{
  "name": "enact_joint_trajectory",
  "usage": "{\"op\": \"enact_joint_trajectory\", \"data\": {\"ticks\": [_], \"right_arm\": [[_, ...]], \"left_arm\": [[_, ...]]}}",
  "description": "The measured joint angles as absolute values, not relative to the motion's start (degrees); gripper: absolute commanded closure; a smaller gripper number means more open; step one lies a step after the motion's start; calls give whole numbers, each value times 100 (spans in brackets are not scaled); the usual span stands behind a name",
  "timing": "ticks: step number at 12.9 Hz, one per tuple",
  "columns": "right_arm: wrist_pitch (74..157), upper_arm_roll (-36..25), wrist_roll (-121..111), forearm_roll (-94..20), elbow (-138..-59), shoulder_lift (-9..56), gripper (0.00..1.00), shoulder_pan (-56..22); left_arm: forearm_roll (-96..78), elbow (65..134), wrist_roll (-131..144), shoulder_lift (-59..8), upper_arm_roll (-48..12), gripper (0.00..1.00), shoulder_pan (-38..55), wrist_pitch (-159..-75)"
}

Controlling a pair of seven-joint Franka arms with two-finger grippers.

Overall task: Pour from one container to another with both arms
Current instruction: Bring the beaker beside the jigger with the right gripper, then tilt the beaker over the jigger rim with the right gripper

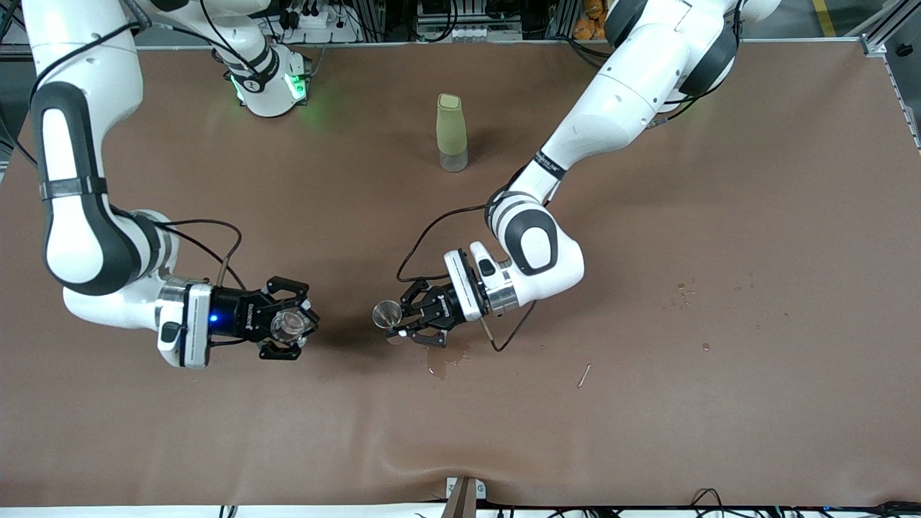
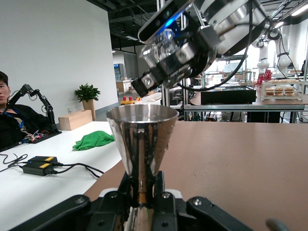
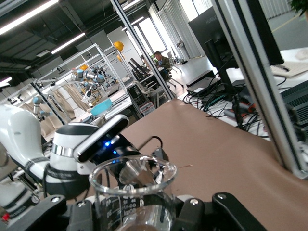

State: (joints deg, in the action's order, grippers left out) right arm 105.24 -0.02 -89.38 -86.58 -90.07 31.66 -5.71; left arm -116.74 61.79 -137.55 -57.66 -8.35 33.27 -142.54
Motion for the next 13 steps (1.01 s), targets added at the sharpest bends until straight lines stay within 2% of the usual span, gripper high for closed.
{"op": "enact_joint_trajectory", "data": {"ticks": [7, 13], "right_arm": [[11370, 1, -7919, -8658, -9012, 3028, 100, -1313], [11418, 1, -7128, -8657, -9255, 2798, 100, -1405]], "left_arm": [[-11674, 6184, -13761, -5842, -849, 100, 3378, -14253], [-11697, 6189, -14025, -5884, -851, 100, 3384, -14253]]}}
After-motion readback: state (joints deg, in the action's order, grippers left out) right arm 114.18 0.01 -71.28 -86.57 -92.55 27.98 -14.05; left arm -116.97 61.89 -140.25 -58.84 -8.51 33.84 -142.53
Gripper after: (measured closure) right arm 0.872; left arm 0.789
